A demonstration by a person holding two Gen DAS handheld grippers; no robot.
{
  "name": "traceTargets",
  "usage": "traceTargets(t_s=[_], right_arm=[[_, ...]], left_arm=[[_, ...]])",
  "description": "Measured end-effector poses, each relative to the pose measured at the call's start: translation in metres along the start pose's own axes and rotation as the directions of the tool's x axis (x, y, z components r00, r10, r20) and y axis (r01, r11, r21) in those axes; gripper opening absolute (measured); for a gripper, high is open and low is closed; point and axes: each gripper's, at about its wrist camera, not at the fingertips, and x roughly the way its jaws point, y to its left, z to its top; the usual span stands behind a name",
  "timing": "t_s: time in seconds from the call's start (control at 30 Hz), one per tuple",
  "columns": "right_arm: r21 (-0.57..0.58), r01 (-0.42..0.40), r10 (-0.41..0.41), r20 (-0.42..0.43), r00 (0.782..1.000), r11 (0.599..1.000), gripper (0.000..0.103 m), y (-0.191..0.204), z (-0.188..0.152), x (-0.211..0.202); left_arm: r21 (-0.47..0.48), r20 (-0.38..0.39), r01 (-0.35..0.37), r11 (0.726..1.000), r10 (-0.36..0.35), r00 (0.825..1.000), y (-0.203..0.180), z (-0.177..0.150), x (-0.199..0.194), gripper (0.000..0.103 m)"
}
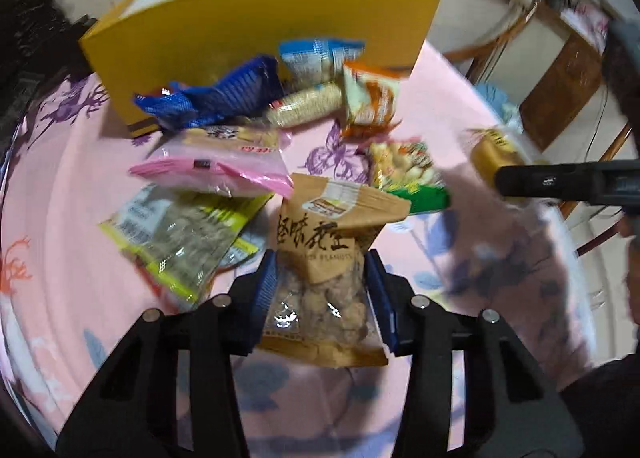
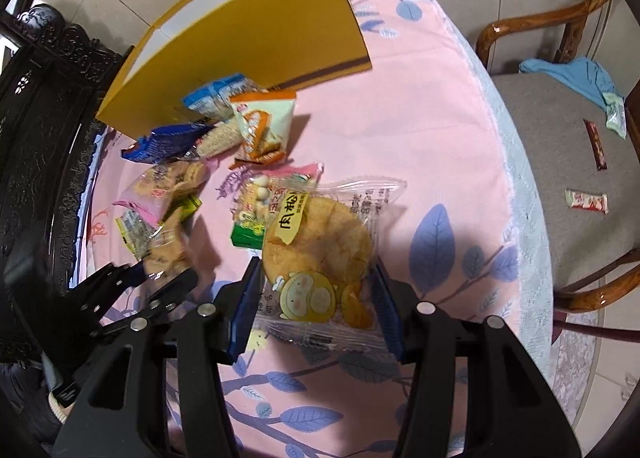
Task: Organize snacks
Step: 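Grasp the brown peanut bag with left tool while right tool grasps round cake pack, then lower both held snacks into the yellow box and open both tools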
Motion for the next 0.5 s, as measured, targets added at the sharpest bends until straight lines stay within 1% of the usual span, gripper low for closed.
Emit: traceTargets(t_s=[0.07, 0.2, 0.27, 0.37, 0.5], right_arm=[[-0.008, -0.008, 0.008, 0.012, 1.000, 1.000, 0.053, 0.004, 0.001, -0.004], [-0.035, -0.028, 0.030, 0.040, 0.999, 0.999, 0.053, 0.016, 0.005, -0.016], [-0.048, -0.043, 0.045, 0.053, 0.998, 0.998, 0.053, 0.021, 0.007, -0.023], [-0.067, -0.067, 0.072, 0.082, 0.994, 0.996, 0.053, 0.031, 0.013, -0.036], [-0.112, -0.088, 0.104, 0.142, 0.984, 0.990, 0.053, 0.047, 0.026, -0.058]], left_arm=[[-0.022, 0.019, 0.008, 1.000, -0.008, 1.000, 0.004, -0.002, -0.015, 0.046], [-0.065, 0.074, 0.002, 0.998, 0.002, 0.997, 0.009, -0.004, -0.049, 0.046], [-0.083, 0.100, 0.001, 0.997, 0.007, 0.995, 0.009, 0.001, -0.059, 0.046], [-0.119, 0.152, 0.004, 0.993, 0.014, 0.988, 0.017, 0.012, -0.079, 0.046], [-0.144, 0.244, 0.005, 0.990, 0.031, 0.969, 0.025, 0.035, -0.107, 0.046]])
